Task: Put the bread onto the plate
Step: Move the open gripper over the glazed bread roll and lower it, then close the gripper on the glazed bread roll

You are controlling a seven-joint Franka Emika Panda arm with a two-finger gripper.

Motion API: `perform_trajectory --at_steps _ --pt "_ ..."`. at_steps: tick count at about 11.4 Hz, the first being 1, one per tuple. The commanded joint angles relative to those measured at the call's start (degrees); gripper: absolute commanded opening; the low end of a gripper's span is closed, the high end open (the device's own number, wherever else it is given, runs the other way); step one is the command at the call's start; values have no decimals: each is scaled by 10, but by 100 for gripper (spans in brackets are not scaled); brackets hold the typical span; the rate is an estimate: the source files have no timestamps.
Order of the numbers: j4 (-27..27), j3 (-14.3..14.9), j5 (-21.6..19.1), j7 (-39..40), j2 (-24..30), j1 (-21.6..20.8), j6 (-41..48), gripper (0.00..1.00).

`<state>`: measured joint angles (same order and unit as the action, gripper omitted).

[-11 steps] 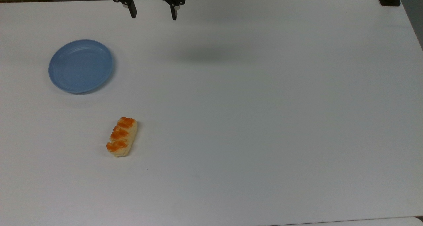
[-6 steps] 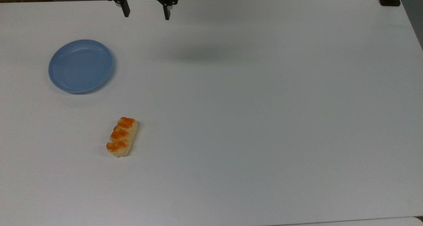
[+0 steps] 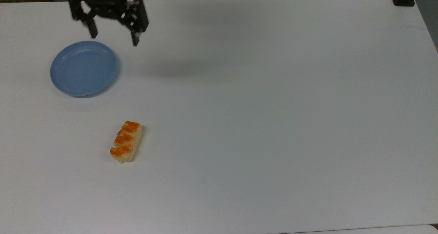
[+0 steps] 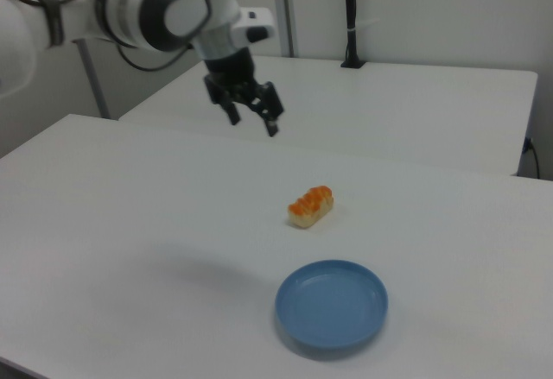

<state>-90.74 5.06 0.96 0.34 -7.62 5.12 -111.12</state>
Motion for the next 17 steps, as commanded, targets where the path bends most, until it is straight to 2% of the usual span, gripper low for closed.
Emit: perform_trajectory --at_steps 1,4,7,11,14,15,16,17 --pt "21 2 14 6 -77 9 -97 100" --pt "11 1 27 -16 -137 7 -182 100" --pt "1 0 33 -68 -173 2 -246 100" --pt "-29 0 116 -186 -226 -6 -341 100" --pt "-25 -1 120 -211 -263 -8 -387 100" --pt "-25 -1 131 -213 -267 -7 -390 92" --pt "-25 -1 135 -213 -267 -7 -391 71" --pt "-25 -1 135 -213 -267 -7 -390 53"
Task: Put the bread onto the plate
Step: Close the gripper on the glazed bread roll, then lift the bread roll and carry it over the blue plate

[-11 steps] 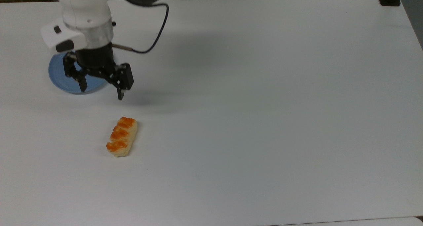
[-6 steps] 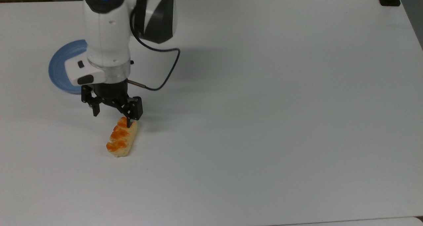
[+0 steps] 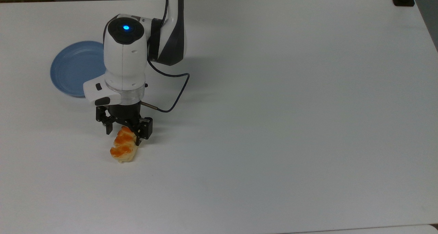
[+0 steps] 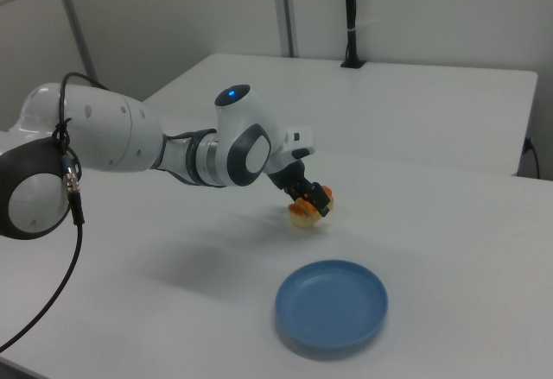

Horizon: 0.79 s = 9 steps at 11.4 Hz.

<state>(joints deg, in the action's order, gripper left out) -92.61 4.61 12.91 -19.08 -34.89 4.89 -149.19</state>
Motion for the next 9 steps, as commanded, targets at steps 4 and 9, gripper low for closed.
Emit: perform_trajectory --at_steps 4,9 --pt "-6 -1 10 -4 51 11 49 38" --pt "-83 -2 -61 280 209 69 297 42"
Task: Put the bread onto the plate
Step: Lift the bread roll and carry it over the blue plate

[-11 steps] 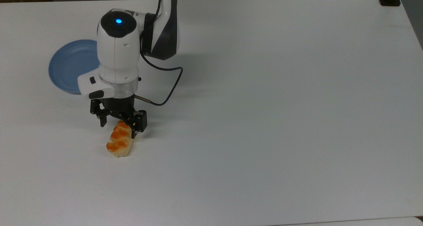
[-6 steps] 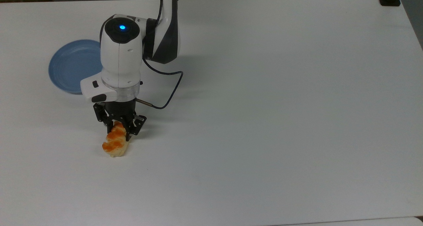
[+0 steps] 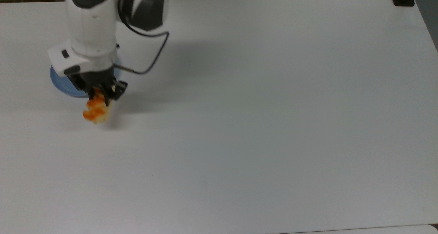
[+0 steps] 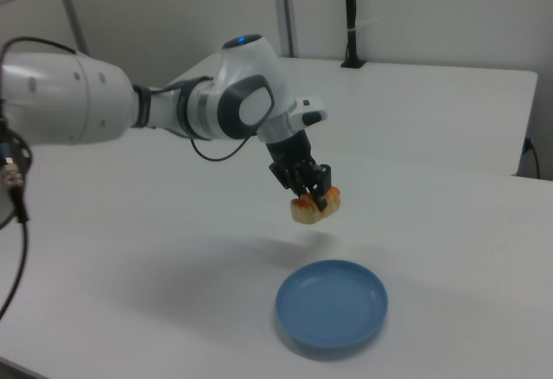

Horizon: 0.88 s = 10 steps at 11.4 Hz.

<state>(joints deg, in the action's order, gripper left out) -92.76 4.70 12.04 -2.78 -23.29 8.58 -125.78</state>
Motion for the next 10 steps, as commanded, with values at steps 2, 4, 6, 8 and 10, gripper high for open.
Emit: perform_trajectory --at_steps 2,4,6,8,10 --pt "-102 -3 -59 165 118 49 105 42" --pt "-143 -2 -61 237 133 75 103 42" --pt "-167 -2 -61 335 137 107 83 42" --pt "-175 -2 -61 414 129 132 30 42" --pt "-183 -2 -62 424 122 148 -10 42"
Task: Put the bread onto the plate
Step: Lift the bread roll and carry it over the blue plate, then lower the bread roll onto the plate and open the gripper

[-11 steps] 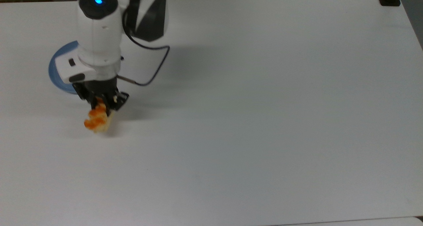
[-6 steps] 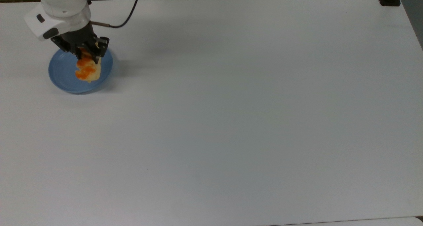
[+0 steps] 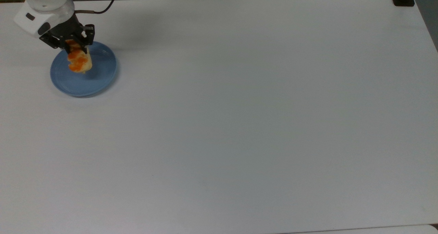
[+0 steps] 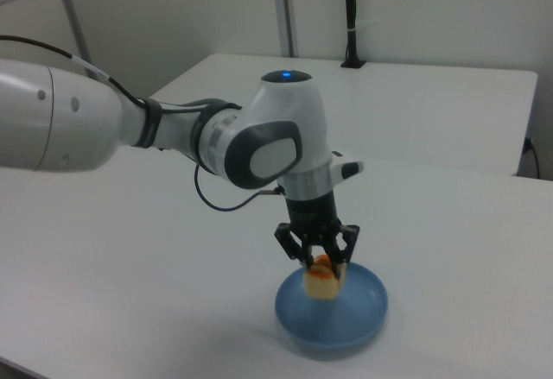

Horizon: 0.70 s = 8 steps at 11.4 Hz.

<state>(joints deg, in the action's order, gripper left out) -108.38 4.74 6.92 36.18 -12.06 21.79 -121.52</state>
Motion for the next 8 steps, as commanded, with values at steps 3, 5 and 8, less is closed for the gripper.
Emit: perform_trajectory --at_steps 3,5,8 --pt "-34 -2 -11 25 -31 18 -108 42" --pt "-35 -3 -16 2 -46 15 -121 42" --pt "-30 -3 -48 -35 -54 17 -130 100"
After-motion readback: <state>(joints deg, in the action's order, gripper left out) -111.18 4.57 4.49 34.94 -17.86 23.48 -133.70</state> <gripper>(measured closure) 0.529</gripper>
